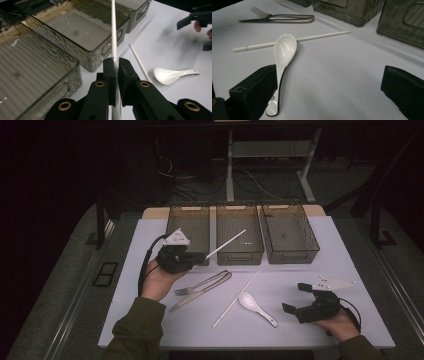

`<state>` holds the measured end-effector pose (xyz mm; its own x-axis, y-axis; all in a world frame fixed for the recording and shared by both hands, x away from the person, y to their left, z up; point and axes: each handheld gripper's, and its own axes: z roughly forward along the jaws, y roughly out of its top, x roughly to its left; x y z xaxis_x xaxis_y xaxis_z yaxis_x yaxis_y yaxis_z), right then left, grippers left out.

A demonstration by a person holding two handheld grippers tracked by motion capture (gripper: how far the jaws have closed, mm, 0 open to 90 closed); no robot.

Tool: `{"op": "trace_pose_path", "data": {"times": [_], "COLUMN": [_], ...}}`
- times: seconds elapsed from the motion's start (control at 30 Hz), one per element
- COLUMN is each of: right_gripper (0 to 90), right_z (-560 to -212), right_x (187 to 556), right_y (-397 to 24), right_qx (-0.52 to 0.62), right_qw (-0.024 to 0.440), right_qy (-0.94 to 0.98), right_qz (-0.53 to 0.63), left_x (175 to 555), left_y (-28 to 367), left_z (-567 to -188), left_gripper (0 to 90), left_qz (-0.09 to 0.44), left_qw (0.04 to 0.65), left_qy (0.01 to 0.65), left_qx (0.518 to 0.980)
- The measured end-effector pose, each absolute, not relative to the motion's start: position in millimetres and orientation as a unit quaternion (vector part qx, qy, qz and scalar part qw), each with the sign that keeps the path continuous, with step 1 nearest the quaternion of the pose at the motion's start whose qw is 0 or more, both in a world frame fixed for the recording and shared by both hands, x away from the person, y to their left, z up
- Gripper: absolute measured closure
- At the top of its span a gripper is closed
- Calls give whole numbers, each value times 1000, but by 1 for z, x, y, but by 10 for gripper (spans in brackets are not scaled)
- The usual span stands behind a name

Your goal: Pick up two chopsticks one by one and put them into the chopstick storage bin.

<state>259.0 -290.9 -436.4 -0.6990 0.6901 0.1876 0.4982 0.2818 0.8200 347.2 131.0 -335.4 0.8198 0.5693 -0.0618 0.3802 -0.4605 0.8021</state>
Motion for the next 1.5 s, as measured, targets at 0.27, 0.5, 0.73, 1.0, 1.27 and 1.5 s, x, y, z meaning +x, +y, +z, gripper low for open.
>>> {"op": "trace_pose_path", "data": {"times": [0.27,0.5,0.73,1.0,1.27,1.5], "right_gripper": [8,8,8,8,8,8], "right_z": [-436,-435,-436,-435,-435,-435], "right_x": [259,259,259,258,258,259], "right_y": [-291,-293,-293,-293,-293,-294], "right_qx": [374,373,372,374,374,373], "right_qw": [103,102,102,101,100,99], "right_qy": [793,792,793,791,790,790], "right_qz": [471,472,472,474,475,476], "left_x": [370,392,412,434,452,465], "left_y": [134,140,147,158,167,172], "left_z": [-327,-323,-323,-335,-346,-355], "left_gripper": [844,844,844,844,844,844], "left_qz": [120,130,151,162,177,181], "left_qw": [427,416,400,392,378,372], "left_qy": [293,312,325,352,380,398], "left_qx": [847,844,844,835,826,819]}}
